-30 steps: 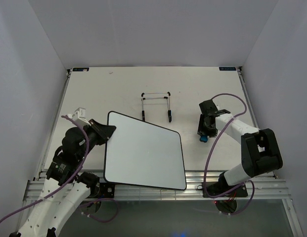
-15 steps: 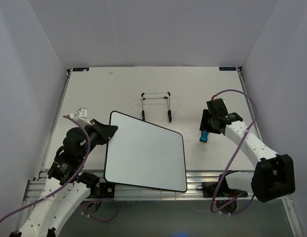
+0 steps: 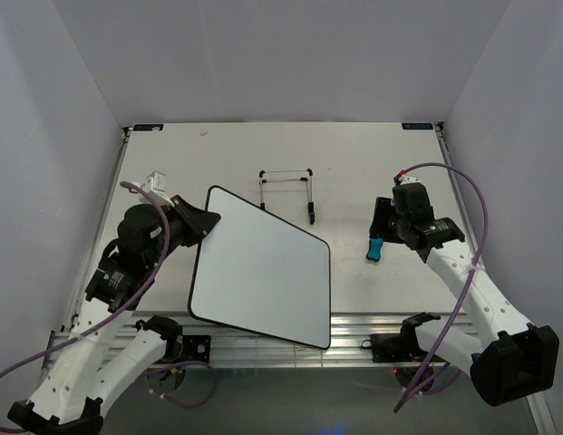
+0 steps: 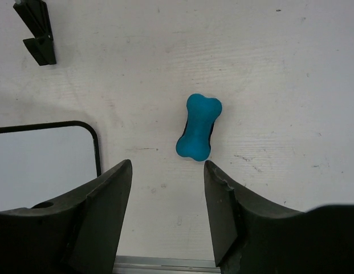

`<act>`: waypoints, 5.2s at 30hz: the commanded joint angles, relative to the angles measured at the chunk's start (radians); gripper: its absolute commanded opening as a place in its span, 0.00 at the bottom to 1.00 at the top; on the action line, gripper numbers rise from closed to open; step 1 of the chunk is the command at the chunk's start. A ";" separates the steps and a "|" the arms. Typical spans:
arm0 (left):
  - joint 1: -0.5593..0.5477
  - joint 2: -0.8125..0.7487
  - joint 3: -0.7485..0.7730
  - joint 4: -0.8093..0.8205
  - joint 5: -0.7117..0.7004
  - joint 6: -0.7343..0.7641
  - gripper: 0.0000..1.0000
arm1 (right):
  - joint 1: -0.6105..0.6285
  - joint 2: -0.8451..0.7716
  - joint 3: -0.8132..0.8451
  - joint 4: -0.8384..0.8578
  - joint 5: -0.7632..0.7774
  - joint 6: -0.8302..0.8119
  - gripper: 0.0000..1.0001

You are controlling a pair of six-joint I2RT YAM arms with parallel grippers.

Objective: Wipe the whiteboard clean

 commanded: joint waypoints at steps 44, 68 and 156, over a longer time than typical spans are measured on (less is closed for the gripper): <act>-0.004 0.939 0.753 0.854 0.426 0.125 0.00 | -0.010 -0.164 -0.003 -0.010 0.043 -0.086 0.86; 0.174 1.355 0.994 1.285 0.722 0.122 0.00 | -0.010 -0.239 -0.017 0.010 -0.030 -0.117 0.86; 0.507 1.794 0.742 2.257 1.167 -0.043 0.00 | 0.010 -0.236 -0.058 0.070 -0.140 -0.152 0.90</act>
